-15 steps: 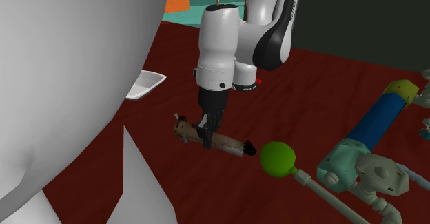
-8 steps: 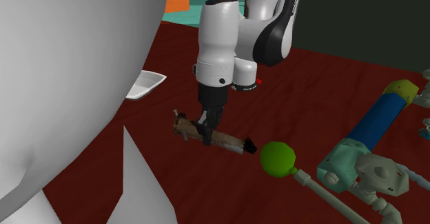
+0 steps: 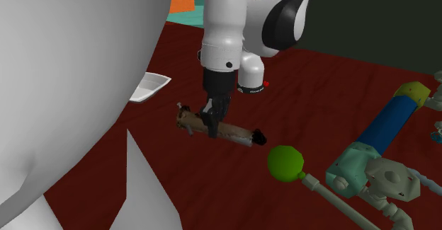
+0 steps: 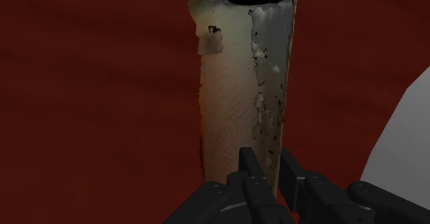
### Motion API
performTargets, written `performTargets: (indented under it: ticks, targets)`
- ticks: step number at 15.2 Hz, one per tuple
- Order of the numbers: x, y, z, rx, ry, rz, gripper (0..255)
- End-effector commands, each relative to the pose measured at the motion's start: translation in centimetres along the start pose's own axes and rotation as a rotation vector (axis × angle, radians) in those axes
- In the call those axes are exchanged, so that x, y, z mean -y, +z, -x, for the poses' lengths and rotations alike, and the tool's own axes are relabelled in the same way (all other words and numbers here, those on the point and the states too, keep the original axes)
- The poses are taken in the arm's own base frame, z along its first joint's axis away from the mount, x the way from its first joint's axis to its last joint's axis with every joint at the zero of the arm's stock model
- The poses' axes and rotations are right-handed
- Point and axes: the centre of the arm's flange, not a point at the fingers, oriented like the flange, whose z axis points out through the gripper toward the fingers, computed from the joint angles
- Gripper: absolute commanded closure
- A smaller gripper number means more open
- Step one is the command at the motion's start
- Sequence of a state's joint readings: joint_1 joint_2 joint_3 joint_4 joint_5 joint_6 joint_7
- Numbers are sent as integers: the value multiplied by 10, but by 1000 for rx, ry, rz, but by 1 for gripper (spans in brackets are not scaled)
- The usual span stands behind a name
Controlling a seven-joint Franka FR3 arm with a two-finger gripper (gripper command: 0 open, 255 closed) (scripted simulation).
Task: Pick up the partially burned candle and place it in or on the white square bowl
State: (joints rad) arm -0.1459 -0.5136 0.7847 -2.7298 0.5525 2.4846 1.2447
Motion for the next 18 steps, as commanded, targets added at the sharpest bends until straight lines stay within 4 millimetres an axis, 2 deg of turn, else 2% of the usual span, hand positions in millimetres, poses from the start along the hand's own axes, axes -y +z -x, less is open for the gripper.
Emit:
performTargets:
  ticks: [1,14,18]
  targets:
    - [2,-11,0,0,0,0,255]
    - [15,-74,-1,0,0,0,255]
    - [-1,-77,-51,0,0,0,255]
